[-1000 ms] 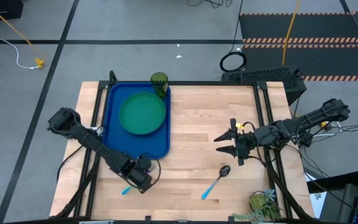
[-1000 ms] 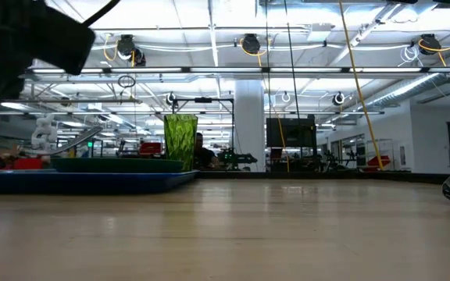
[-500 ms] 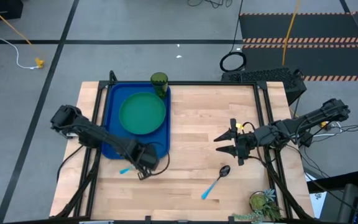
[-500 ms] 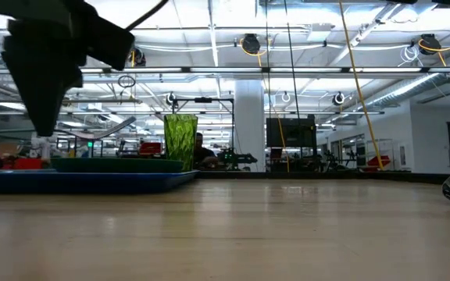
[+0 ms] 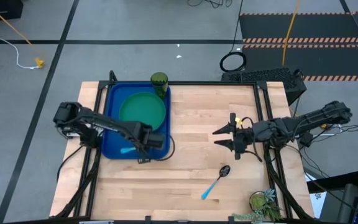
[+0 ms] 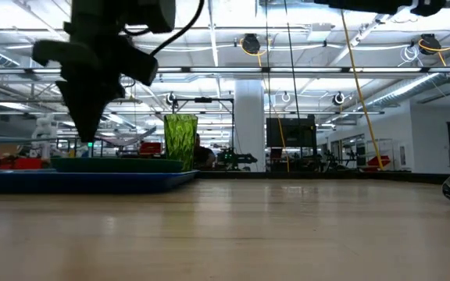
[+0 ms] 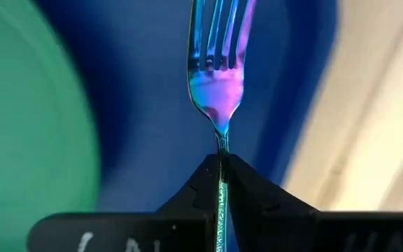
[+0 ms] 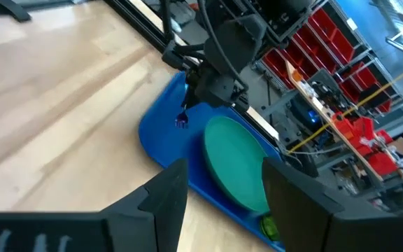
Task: Pick and place plate/cup/fork/spoon on tray
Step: Put the fork on the blue serving tray to the right of the green plate, then adjust the green plate
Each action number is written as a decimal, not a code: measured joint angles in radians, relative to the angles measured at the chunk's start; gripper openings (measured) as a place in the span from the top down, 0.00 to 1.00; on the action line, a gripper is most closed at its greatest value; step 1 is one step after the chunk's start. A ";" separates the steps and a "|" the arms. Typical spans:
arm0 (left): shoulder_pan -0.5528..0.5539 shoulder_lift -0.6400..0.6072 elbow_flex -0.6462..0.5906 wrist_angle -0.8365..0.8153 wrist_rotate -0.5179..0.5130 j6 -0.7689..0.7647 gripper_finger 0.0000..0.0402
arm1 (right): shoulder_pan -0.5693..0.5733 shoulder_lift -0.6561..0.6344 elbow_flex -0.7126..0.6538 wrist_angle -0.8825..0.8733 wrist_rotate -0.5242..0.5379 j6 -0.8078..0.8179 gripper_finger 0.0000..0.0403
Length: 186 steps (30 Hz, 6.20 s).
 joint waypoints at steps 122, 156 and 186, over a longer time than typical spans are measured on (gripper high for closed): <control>0.132 0.105 -0.127 0.226 -0.177 0.319 0.92 | -0.140 0.000 0.000 0.273 0.055 -0.063 0.56; 0.099 0.105 -0.127 0.217 -0.220 0.286 0.92 | -0.138 0.000 0.000 0.269 0.048 -0.034 0.56; -0.025 0.095 0.259 -0.053 -0.491 0.007 0.69 | -0.049 0.000 0.000 0.243 0.047 0.043 0.56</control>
